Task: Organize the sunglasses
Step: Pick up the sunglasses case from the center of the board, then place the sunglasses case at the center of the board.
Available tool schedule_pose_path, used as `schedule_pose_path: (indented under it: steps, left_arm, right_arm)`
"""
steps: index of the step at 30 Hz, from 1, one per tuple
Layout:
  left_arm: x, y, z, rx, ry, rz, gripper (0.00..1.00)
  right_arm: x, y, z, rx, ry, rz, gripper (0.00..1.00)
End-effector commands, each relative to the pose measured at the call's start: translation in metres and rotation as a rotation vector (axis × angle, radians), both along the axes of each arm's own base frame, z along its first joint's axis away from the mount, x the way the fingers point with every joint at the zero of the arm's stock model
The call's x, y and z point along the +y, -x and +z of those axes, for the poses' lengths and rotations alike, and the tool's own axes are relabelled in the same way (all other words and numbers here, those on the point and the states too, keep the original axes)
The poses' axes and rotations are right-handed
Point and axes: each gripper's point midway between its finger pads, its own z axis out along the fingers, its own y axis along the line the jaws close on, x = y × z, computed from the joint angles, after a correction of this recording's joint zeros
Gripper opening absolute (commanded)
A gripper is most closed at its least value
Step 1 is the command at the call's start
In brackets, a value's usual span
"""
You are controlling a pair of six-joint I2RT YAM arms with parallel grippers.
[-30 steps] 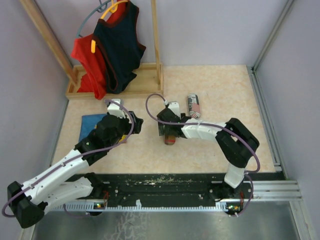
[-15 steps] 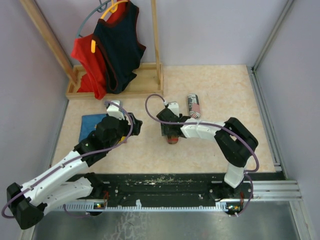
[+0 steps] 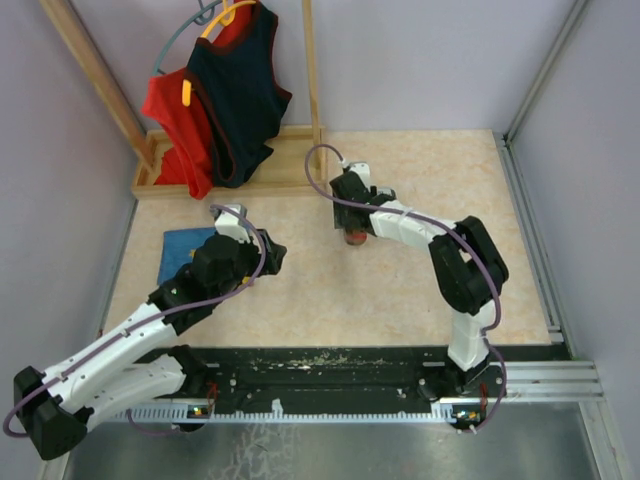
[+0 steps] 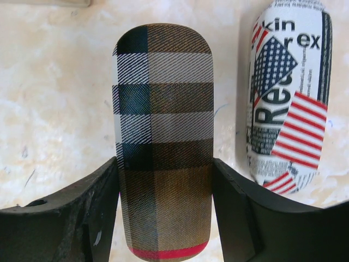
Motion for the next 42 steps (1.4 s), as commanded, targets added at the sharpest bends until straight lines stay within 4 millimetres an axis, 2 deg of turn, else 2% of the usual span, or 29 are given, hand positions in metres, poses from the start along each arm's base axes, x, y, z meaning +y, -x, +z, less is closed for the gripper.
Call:
schedule_pose_path:
  steps: [1, 8, 15, 23, 28, 31, 35, 41, 42]
  left_arm:
    - [0.001, 0.003, 0.005, -0.004, 0.019, -0.003, 0.76]
    - [0.003, 0.003, 0.008, -0.007, 0.017, 0.004, 0.76]
    - [0.004, 0.002, 0.009, -0.006, 0.014, 0.009, 0.76]
    - [0.005, 0.002, 0.008, -0.004, 0.011, 0.016, 0.76]
    - [0.006, 0.002, 0.009, -0.004, 0.008, 0.020, 0.77]
    - [0.006, 0.002, 0.011, -0.009, 0.005, 0.019, 0.77]
    - [0.008, 0.001, 0.015, -0.023, -0.002, 0.024, 0.79]
    - [0.012, -0.003, 0.027, -0.059, -0.023, 0.035, 0.89]
    - [0.013, -0.004, 0.030, -0.067, -0.029, 0.038, 0.92]
  right_arm:
    - [0.006, -0.031, 0.010, -0.047, -0.005, 0.010, 0.44]
    - [0.008, -0.049, -0.004, -0.030, -0.004, 0.006, 0.44]
    - [0.007, -0.059, -0.007, -0.034, -0.001, -0.016, 0.49]
    - [0.009, -0.063, -0.019, -0.006, -0.002, -0.029, 0.66]
    - [0.010, -0.062, -0.015, -0.007, -0.024, -0.019, 0.80]
    - [0.014, -0.062, 0.000, -0.033, -0.044, 0.008, 0.86]
    - [0.019, -0.059, 0.030, -0.070, -0.075, 0.069, 0.90]
    - [0.013, -0.036, 0.099, -0.202, -0.124, 0.174, 0.92]
    - [0.008, -0.028, 0.119, -0.244, -0.135, 0.189, 0.92]
